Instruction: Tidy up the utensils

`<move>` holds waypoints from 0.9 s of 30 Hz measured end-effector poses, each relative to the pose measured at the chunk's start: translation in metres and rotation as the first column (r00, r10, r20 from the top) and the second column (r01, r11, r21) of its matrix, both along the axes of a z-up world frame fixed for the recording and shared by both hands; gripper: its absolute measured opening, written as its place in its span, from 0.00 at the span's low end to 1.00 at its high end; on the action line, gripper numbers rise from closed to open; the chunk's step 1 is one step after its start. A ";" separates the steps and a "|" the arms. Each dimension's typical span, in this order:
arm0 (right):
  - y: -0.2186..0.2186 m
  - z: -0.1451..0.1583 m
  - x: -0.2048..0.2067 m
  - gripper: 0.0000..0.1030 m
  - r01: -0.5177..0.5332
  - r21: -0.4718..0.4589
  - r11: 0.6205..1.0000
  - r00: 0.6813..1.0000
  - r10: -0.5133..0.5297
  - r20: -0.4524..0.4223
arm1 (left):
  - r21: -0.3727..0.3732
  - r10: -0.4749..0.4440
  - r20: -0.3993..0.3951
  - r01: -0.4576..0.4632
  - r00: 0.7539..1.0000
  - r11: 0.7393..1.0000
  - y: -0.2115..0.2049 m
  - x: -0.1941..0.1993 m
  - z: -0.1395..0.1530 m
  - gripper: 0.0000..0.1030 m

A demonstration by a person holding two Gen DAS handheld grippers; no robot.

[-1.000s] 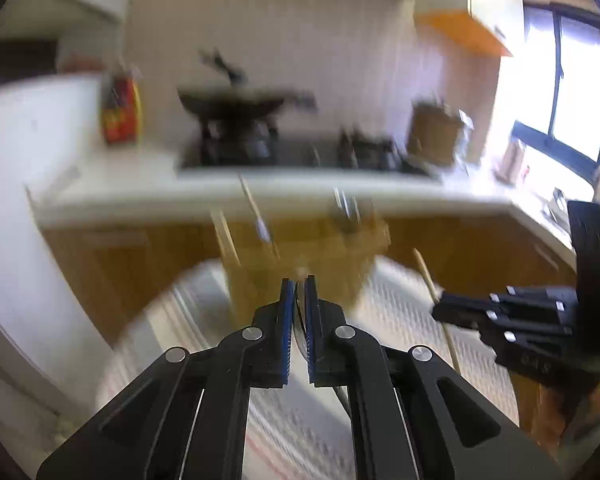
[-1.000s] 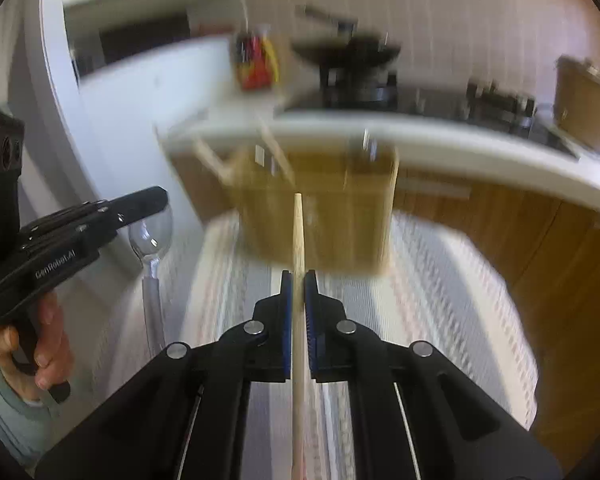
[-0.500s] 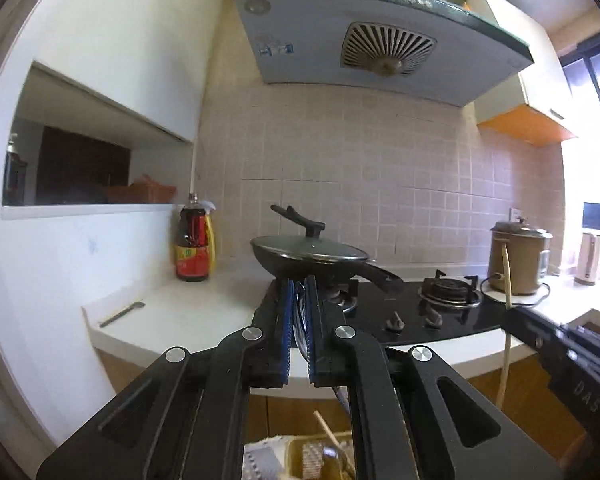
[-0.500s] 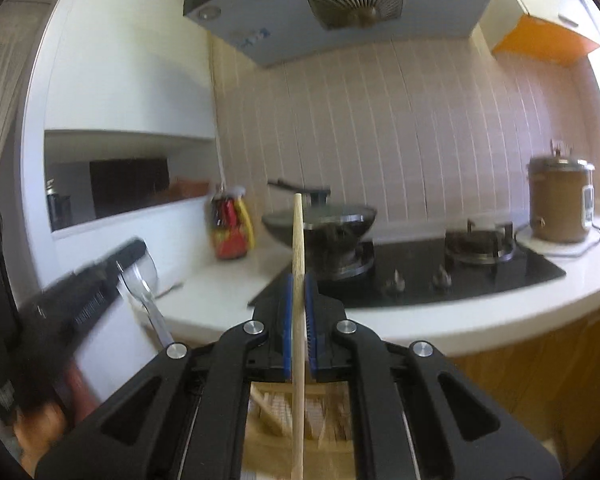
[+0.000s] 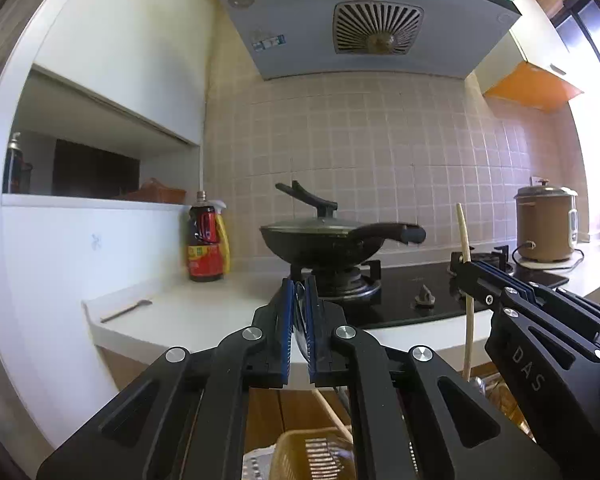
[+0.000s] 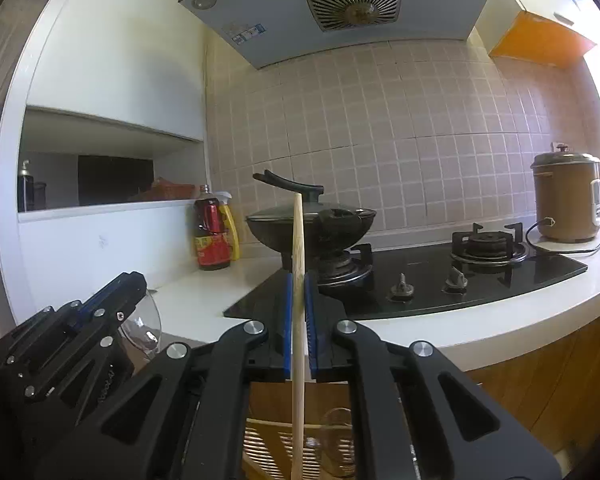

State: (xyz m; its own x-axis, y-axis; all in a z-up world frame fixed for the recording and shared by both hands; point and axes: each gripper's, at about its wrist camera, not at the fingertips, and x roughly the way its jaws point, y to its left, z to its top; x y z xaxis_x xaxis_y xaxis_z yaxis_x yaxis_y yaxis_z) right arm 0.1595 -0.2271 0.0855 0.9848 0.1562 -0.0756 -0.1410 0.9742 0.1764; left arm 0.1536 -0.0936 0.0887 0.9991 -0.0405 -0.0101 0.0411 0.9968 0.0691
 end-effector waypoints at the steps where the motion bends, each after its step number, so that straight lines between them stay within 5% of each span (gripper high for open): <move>1: 0.000 -0.003 0.000 0.04 0.001 -0.007 1.000 1.000 -0.002 -0.004 | -0.003 -0.007 -0.002 0.007 1.000 1.000 0.001 0.000 -0.002 0.04; 7: -0.001 -0.013 -0.007 0.08 -0.016 -0.006 1.000 1.000 0.016 -0.021 | 0.005 -0.005 -0.012 0.005 1.000 1.000 0.003 0.000 -0.009 0.11; 8: -0.004 -0.014 -0.010 0.22 -0.017 0.000 1.000 0.999 0.016 -0.033 | -0.004 -0.007 -0.014 0.007 1.000 1.000 0.006 -0.003 -0.009 0.29; 10: -0.011 -0.016 -0.019 0.35 -0.010 0.018 1.000 0.999 0.011 -0.044 | -0.039 -0.012 -0.012 0.012 1.000 0.999 0.016 -0.012 -0.008 0.45; 21: -0.023 -0.004 -0.071 0.37 0.017 0.005 1.000 0.998 -0.017 -0.054 | -0.083 -0.031 -0.009 0.030 0.999 0.996 0.031 -0.066 0.003 0.45; 23: -0.024 -0.006 -0.087 0.38 0.030 -0.004 1.000 0.997 -0.030 -0.066 | -0.087 -0.043 -0.023 0.041 0.999 0.995 0.033 -0.078 0.001 0.54; 25: -0.024 -0.017 -0.106 0.51 0.068 -0.031 0.997 0.993 -0.070 -0.092 | -0.097 -0.054 -0.049 0.049 0.997 0.994 0.034 -0.093 -0.007 0.71; 27: -0.023 -0.035 -0.125 0.68 0.115 -0.063 0.991 0.988 -0.121 -0.100 | -0.097 -0.050 -0.065 0.044 0.997 0.994 0.033 -0.108 -0.021 0.75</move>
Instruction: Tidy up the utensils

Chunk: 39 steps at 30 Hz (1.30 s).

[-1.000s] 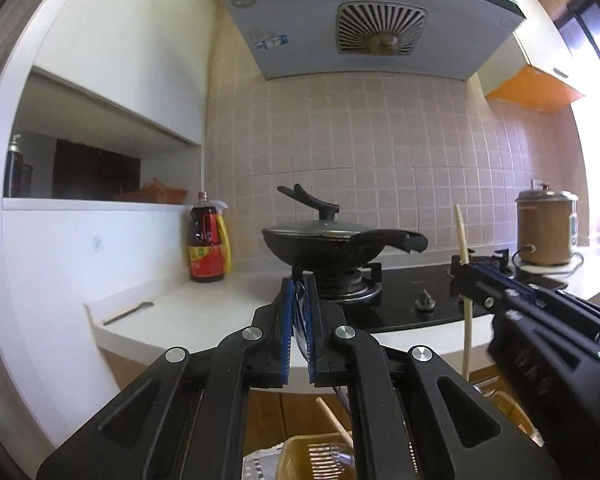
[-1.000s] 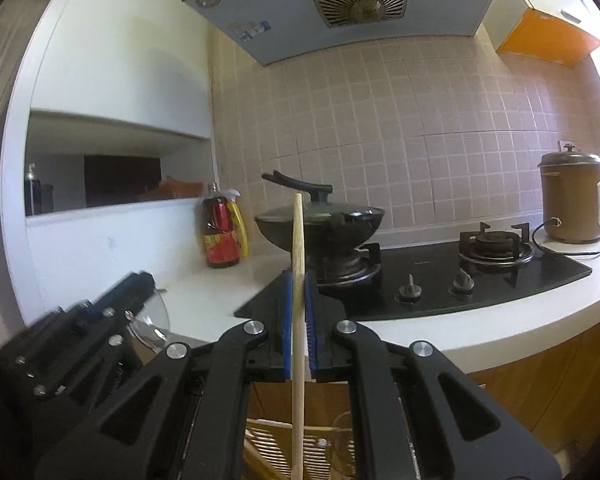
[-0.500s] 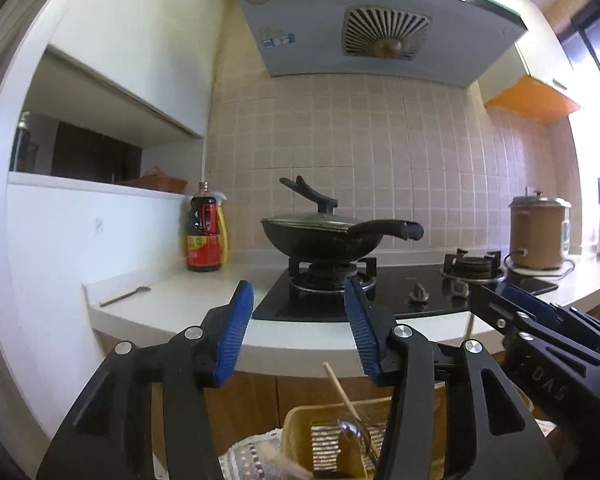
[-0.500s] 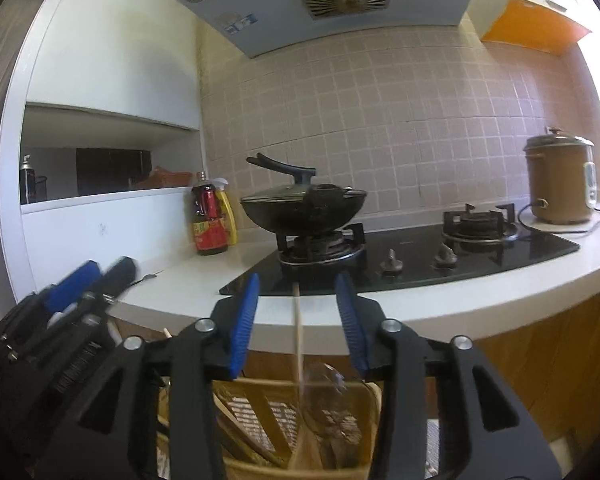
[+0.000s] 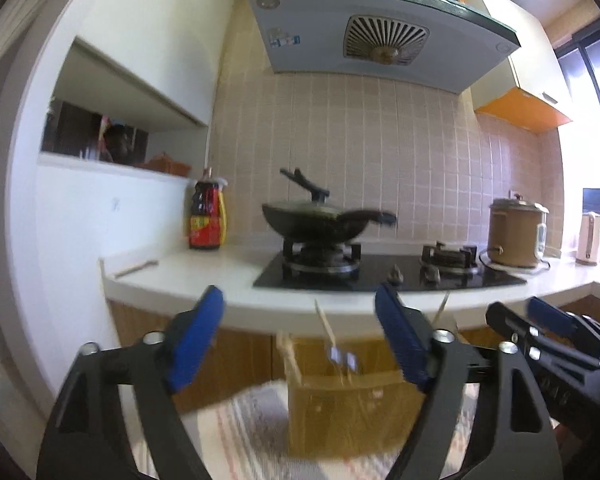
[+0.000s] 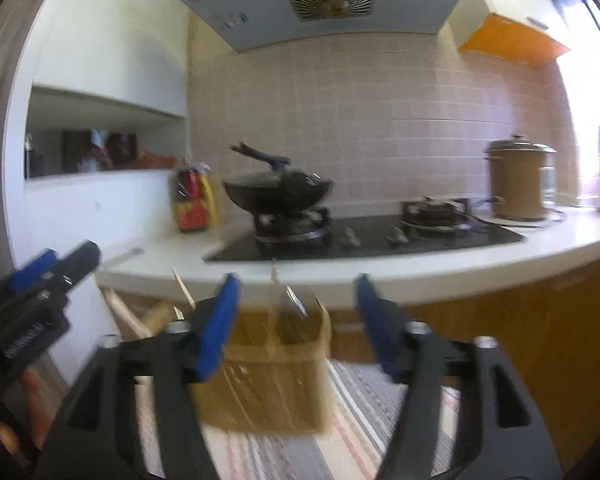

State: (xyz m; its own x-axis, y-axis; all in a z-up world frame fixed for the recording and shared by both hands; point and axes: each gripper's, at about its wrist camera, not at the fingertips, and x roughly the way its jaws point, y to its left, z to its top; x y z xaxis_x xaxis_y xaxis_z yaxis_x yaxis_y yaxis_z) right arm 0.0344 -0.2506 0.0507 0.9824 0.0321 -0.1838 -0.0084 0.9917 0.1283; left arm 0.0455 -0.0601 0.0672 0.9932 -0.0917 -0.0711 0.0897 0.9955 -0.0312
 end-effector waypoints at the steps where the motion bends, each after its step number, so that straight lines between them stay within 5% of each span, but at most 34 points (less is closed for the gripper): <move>1: 0.000 -0.013 -0.010 0.68 0.031 -0.012 0.999 0.999 -0.031 -0.013 | 0.005 0.006 -0.012 -0.006 1.000 1.000 0.000 -0.009 -0.012 0.75; 5: -0.007 -0.044 -0.021 0.68 0.053 -0.005 0.999 0.992 -0.053 -0.114 | 0.021 0.000 -0.082 0.002 0.997 1.000 -0.001 -0.025 -0.053 0.79; 7: -0.011 -0.043 -0.030 0.68 0.079 -0.001 0.997 0.993 -0.079 -0.092 | 0.044 0.004 -0.101 0.001 0.995 0.999 -0.003 -0.027 -0.062 0.79; 12: -0.010 -0.037 -0.060 0.85 0.155 -0.048 0.987 0.988 -0.156 -0.013 | 0.051 0.003 -0.062 0.000 0.998 0.999 0.005 -0.040 -0.059 0.85; 24: -0.015 -0.050 -0.077 0.87 0.216 -0.086 0.973 0.976 -0.213 0.042 | 0.107 -0.003 -0.042 0.007 0.999 0.994 0.004 -0.043 -0.078 0.90; 39: -0.009 -0.051 -0.075 0.92 0.210 -0.126 0.970 0.978 -0.207 0.035 | 0.075 0.001 -0.095 0.006 0.995 0.997 0.012 -0.035 -0.082 0.92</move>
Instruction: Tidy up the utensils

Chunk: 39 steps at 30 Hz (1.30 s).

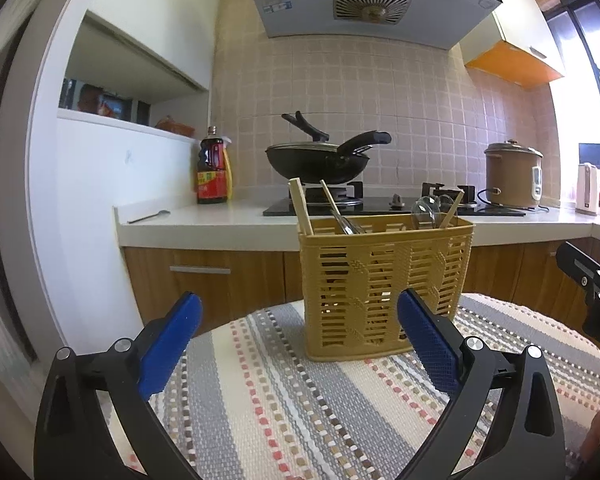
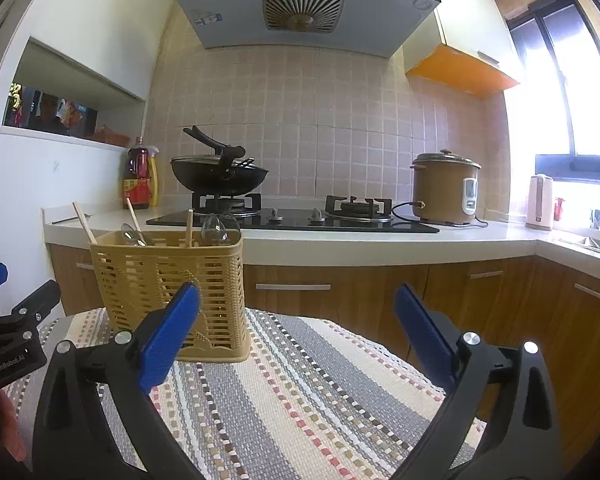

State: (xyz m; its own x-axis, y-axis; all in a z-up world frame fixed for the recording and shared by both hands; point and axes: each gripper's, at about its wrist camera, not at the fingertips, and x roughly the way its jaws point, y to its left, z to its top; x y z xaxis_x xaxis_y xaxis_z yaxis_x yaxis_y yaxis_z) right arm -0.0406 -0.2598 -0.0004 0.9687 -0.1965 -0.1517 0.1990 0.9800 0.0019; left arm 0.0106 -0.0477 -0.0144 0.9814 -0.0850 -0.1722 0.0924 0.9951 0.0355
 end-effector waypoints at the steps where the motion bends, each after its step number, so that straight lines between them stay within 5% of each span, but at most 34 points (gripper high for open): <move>1: 0.001 0.000 -0.001 0.92 0.000 -0.002 1.000 1.000 0.000 0.003 | 0.002 -0.002 -0.001 0.002 1.000 1.000 -0.001 0.000 0.000 0.92; 39: -0.007 -0.003 0.008 0.92 0.002 0.032 0.999 0.999 -0.001 -0.043 | 0.002 0.019 -0.045 -0.019 0.999 1.000 0.002 0.010 -0.003 0.93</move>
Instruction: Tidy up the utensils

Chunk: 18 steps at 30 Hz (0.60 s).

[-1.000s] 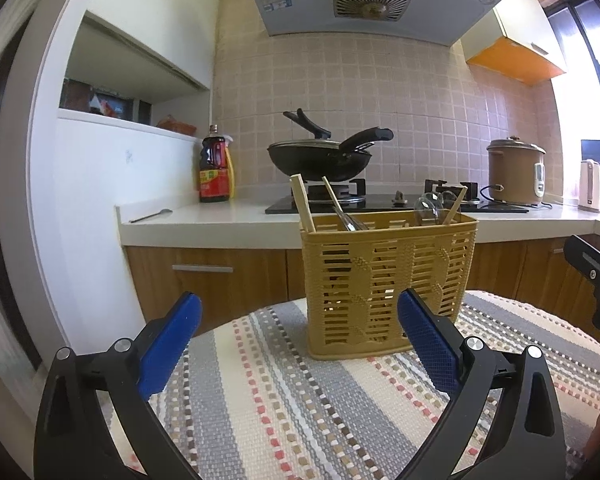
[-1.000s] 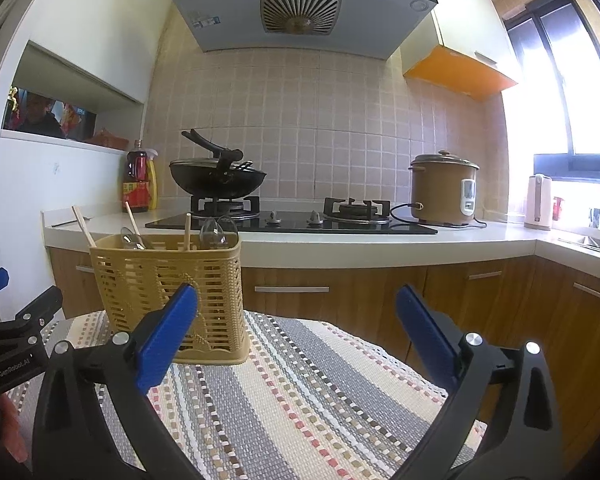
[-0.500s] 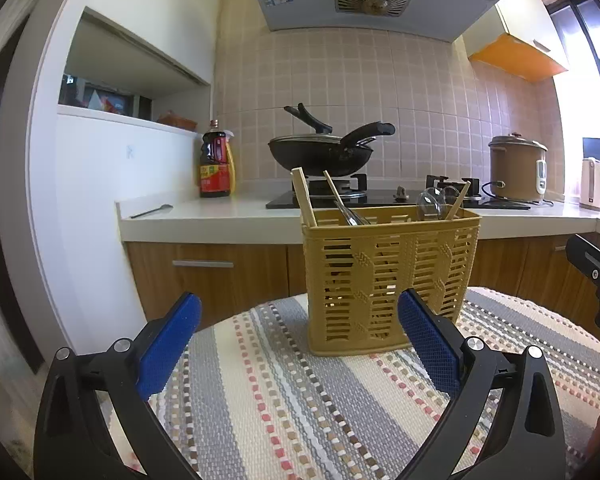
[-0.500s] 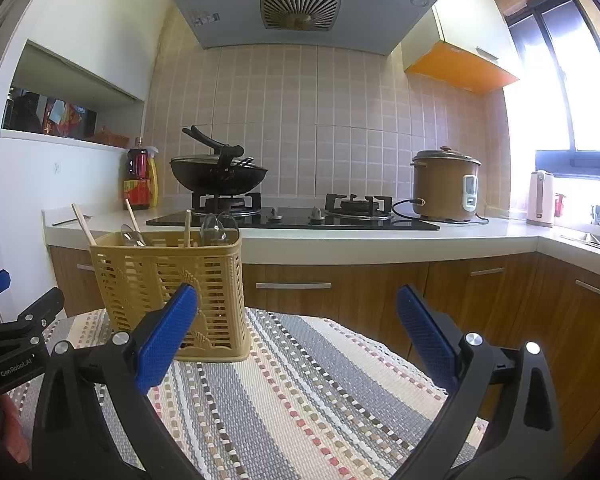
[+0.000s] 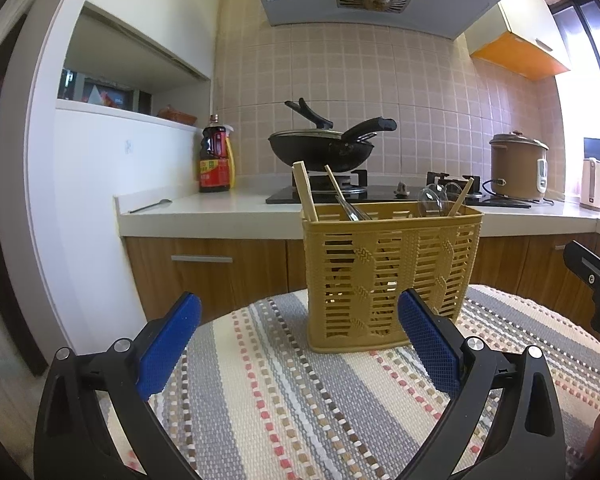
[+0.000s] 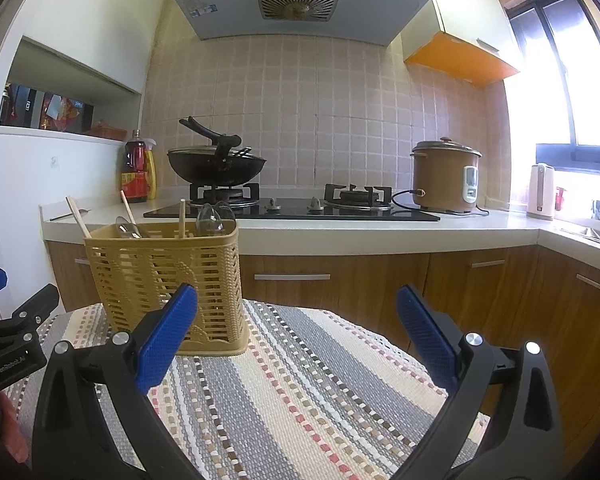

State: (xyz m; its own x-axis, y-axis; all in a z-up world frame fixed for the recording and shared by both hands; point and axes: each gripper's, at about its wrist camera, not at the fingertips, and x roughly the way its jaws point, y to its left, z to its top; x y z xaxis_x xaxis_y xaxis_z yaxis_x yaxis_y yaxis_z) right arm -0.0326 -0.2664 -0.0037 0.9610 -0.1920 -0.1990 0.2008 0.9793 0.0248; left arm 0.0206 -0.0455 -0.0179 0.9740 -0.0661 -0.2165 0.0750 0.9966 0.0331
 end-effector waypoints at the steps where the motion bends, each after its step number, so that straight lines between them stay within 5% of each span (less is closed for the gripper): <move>1: -0.001 0.000 0.000 0.92 0.001 0.002 1.000 1.000 -0.001 -0.001 | -0.001 0.001 0.000 -0.001 1.000 1.000 0.000 0.000 0.000 0.93; 18: 0.001 -0.001 0.002 0.92 -0.005 -0.005 1.000 1.000 0.005 -0.016 | 0.000 0.001 -0.005 -0.001 1.000 1.000 0.002 0.000 0.000 0.93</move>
State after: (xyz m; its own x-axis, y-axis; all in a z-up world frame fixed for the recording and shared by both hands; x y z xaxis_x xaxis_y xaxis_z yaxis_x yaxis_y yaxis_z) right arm -0.0302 -0.2659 -0.0052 0.9586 -0.1881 -0.2136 0.1962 0.9804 0.0168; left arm 0.0202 -0.0439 -0.0174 0.9730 -0.0652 -0.2215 0.0743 0.9967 0.0327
